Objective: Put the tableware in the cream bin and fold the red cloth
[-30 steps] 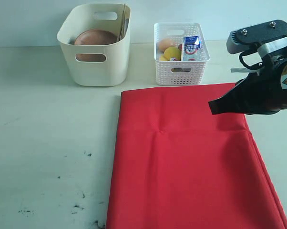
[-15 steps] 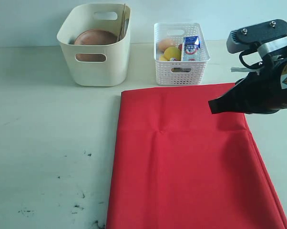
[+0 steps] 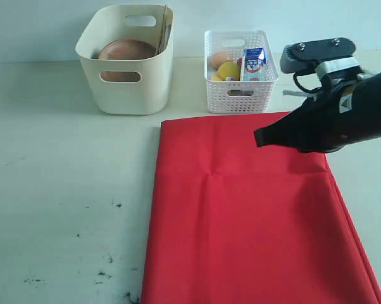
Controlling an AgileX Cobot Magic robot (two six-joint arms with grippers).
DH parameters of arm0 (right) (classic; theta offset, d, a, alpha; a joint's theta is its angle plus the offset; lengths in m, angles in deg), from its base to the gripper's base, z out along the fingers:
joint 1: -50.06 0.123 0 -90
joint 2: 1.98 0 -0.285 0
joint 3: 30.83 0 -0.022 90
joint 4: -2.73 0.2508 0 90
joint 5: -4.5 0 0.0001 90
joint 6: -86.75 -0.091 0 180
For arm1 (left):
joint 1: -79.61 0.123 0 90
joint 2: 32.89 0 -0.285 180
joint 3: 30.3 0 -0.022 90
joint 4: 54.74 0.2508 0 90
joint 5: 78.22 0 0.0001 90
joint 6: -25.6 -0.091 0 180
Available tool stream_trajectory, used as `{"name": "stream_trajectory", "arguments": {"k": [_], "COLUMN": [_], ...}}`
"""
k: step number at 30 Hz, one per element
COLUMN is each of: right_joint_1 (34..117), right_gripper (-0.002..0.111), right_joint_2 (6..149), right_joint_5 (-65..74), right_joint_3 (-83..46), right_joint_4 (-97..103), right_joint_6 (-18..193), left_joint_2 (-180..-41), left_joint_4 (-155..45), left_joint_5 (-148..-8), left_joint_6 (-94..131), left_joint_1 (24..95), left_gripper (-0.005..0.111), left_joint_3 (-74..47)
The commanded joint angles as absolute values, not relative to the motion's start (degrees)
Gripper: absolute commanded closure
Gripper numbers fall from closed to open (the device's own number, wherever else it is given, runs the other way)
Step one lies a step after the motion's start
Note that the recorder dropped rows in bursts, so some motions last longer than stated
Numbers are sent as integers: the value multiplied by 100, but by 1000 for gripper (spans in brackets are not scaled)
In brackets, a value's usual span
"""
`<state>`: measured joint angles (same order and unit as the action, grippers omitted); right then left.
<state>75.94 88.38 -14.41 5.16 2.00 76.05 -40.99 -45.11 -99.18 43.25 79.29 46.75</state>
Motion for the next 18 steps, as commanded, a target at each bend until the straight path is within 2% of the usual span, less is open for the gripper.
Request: {"name": "stream_trajectory", "arguments": {"k": [1, 13, 18], "right_joint_1": [7605, 7624, 8078], "right_gripper": [108, 108, 108], "right_joint_2": [9469, 10639, 10652], "right_joint_5": [-1720, -1855, -1769], "right_joint_3": [187, 15, 15], "right_joint_4": [1206, 1481, 1621], "right_joint_6": [8630, 9028, 9186], "left_joint_2": [-4068, -4068, -4068], "left_joint_4": [-4512, -4512, -4512], "left_joint_5": [-9897, -9897, -9897], "left_joint_6": [4363, 4363, 4363], "left_joint_1": [7898, 7898, 7898], "left_gripper": [107, 107, 107], "left_joint_3": [4692, 4692, 4692]}}
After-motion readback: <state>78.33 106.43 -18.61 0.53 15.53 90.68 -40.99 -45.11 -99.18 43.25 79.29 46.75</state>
